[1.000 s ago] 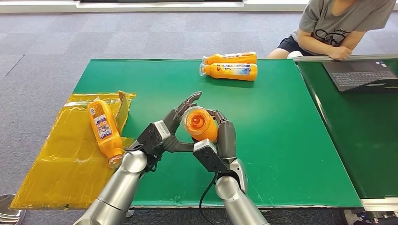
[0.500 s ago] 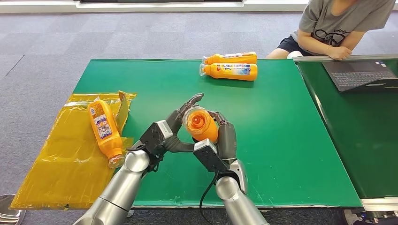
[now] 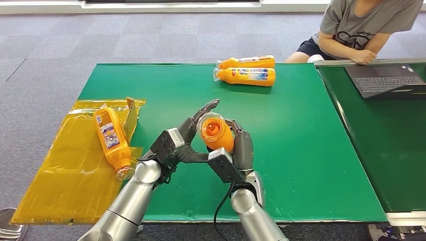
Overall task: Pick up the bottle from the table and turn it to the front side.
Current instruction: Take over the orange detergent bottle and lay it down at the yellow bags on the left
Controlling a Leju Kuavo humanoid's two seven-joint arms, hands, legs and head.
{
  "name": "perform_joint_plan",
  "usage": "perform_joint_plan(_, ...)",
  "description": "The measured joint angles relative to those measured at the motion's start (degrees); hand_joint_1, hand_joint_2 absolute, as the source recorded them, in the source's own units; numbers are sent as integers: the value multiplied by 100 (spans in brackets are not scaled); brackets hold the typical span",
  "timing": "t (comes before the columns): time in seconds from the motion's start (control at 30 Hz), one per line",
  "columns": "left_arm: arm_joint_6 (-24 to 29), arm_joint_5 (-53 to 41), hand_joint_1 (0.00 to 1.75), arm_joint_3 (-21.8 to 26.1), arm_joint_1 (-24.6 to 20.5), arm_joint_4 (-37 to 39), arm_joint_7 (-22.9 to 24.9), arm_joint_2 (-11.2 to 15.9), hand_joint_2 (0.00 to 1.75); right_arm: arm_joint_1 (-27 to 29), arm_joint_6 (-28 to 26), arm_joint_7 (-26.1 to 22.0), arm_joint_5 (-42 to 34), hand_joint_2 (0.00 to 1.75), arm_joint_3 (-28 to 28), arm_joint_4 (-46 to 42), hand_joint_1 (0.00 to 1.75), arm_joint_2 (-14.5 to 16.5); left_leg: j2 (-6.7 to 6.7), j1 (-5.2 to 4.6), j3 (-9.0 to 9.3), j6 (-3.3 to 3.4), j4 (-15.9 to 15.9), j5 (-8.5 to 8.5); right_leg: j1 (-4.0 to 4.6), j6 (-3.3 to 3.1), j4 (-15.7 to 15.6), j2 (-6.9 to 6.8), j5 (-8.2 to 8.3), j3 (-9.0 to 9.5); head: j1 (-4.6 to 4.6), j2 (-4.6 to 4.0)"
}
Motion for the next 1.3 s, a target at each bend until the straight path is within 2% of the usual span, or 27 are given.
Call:
perform_joint_plan(0.13, -66, 39, 0, 0, -2, 11, -29, -7, 175, -9, 0, 0, 0, 175, 0, 24, 175, 2, 0, 0, 0, 0, 0, 0, 0, 0, 0, 0, 0, 0, 0, 0)
perform_joint_plan(0.27, -562, 402, 0, 1, -6, -85, -159, -27, 175, -27, 3, -9, -6, 175, -9, 129, 175, 5, 0, 0, -1, 0, 0, 0, 0, 0, 0, -2, 0, 1, 0, 0)
perform_joint_plan(0.47, -946, 855, 0, 59, -2, -384, -10, -32, 175, -58, -28, -92, -25, 175, -55, 301, 175, 21, 0, 0, 0, 0, 0, 0, 0, 0, 0, -1, 0, 0, -1, 0)
perform_joint_plan(1.23, -1404, 1246, 1, 184, 9, -684, 319, -4, 175, -284, 25, -166, 23, 175, -63, 551, 175, 103, 1, 0, 0, 1, 0, 2, 0, 0, 0, 2, 0, -1, -1, 0)
perform_joint_plan(1.3, -1417, 1246, 89, 184, 17, -706, 327, 0, 175, -284, 29, -166, 27, 175, -63, 551, 175, 104, 1, 0, 0, 1, 0, 2, 0, 0, 0, 2, 0, -1, -1, 0)
